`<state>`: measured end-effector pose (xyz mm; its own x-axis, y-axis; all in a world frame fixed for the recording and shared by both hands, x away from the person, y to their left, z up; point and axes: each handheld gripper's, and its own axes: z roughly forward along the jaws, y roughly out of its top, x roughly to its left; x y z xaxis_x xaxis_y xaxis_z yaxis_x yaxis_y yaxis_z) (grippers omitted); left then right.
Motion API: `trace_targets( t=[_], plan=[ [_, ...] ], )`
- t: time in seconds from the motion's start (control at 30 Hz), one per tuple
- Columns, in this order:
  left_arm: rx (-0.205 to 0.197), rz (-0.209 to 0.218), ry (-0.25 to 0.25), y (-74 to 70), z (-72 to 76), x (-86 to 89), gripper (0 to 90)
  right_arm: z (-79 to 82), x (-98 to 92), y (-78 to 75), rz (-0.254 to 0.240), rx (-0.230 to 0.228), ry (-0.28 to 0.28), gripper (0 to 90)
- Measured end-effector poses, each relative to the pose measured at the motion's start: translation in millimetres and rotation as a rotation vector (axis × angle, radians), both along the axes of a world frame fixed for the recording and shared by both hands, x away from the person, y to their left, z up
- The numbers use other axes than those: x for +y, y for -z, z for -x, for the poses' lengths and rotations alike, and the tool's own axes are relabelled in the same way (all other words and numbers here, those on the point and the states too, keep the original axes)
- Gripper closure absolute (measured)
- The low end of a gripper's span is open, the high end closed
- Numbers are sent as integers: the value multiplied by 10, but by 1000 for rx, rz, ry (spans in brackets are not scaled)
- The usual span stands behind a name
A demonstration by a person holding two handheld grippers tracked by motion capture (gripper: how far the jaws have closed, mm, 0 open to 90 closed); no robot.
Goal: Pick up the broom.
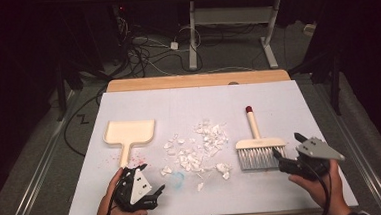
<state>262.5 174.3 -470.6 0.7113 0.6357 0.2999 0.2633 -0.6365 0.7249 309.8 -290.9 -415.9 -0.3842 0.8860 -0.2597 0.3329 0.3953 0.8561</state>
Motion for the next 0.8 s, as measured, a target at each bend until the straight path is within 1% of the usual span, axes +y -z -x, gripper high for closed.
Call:
trace_targets(
  t=[0.03, 0.1, 0.13, 0.17, 0.2, 0.23, 0.27, 0.3, 0.33, 0.37, 0.4, 0.43, 0.47, 0.5, 0.53, 0.57, 0.6, 0.63, 0.67, 0.7, 0.73, 0.8],
  plan=[
    [-2, 2, -1, -1, -3, -3, 158, -208, 53, -22, -10, 52, 32, 202],
    [-1, 6, 1, -4, -4, -4, 158, -395, 121, -34, 3, 98, 50, 203],
    [1, 2, 5, 1, -4, -3, 158, -515, 174, -38, 8, 118, 52, 211],
    [1, 2, 5, 1, -4, -3, 158, -586, 207, -37, 19, 129, 52, 223],
    [3, 2, 7, 4, -6, -2, 158, -684, 249, -27, 33, 155, 47, 235],
    [6, 1, 8, 7, -8, -2, 158, -788, 283, -6, 44, 188, 47, 251],
    [9, 2, 10, 12, -8, -3, 159, -919, 321, 33, 51, 248, 59, 267],
    [11, 4, 12, 14, -7, -4, 159, -1023, 345, 69, 44, 299, 65, 266],
    [12, 4, 14, 17, -3, -5, 159, -1023, 345, 69, 44, 299, 65, 266],
    [13, 3, 17, 20, 1, -8, 160, -1197, 395, 128, 56, 352, 90, 266],
    [12, -5, 21, 26, 9, -13, 161, -1268, 418, 152, 60, 368, 93, 266],
    [12, -5, 21, 26, 9, -13, 161, -1314, 437, 168, 60, 388, 103, 266],
    [14, -10, 24, 28, 13, -17, 162, -1375, 458, 201, 36, 420, 102, 270],
    [13, -11, 28, 35, 18, -24, 162, -1375, 458, 201, 36, 420, 102, 270],
    [15, -12, 32, 38, 19, -26, 162, -1493, 510, 290, -14, 499, 118, 278],
    [19, -15, 36, 40, 21, -25, 162, -1531, 539, 329, -25, 533, 120, 293],
    [19, -15, 36, 40, 21, -25, 162, -1562, 568, 368, -24, 560, 124, 322],
    [20, -14, 36, 41, 23, -22, 163, -1587, 600, 403, -7, 581, 142, 329],
    [21, -13, 37, 43, 25, -20, 164, -1600, 613, 406, -4, 577, 143, 359],
    [22, -13, 37, 46, 26, -15, 164, -1611, 617, 399, -6, 577, 142, 409],
    [23, -12, 38, 46, 25, -13, 164, -1617, 623, 390, -6, 584, 152, 432],
    [24, -13, 41, 46, 26, -14, 164, -1633, 633, 375, -3, 599, 143, 519]
  ],
)
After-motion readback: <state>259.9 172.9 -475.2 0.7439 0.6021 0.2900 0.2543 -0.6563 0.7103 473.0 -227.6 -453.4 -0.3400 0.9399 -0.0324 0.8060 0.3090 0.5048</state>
